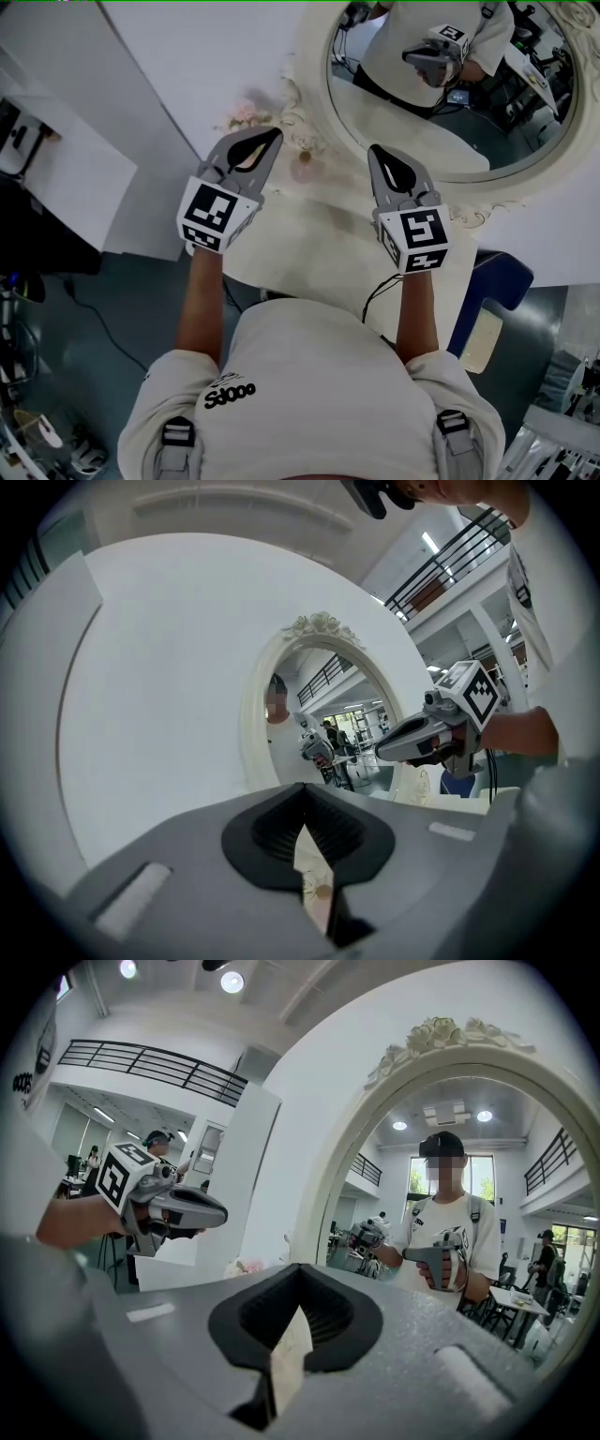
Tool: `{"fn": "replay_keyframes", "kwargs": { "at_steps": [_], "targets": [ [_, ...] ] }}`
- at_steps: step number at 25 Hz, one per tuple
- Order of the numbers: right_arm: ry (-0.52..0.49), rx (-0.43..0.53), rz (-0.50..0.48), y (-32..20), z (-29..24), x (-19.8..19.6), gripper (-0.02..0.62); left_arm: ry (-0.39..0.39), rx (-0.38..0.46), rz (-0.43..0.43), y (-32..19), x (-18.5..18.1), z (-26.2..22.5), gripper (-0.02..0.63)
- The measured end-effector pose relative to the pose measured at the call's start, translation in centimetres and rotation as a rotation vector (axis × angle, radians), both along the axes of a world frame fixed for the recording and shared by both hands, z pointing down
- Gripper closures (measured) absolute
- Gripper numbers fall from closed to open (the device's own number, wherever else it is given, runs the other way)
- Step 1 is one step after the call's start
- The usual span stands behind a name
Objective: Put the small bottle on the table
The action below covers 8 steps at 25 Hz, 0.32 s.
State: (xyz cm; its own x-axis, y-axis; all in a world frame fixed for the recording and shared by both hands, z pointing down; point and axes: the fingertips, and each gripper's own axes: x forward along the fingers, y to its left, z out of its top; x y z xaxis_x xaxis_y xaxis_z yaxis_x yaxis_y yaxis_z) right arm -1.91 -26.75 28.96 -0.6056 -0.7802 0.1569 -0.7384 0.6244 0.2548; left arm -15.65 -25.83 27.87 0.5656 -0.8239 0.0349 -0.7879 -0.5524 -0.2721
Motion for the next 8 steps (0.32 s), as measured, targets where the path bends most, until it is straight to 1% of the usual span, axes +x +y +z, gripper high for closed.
{"fn": "replay_keyframes", "kwargs": {
  "at_steps": [8],
  "targets": [
    [-0.017, -0.025, 0.000, -0.19, 0.55, 0.33, 0.594, 0.008, -0.026, 0.003, 0.01, 0.06, 1.00, 0.588]
  ]
}}
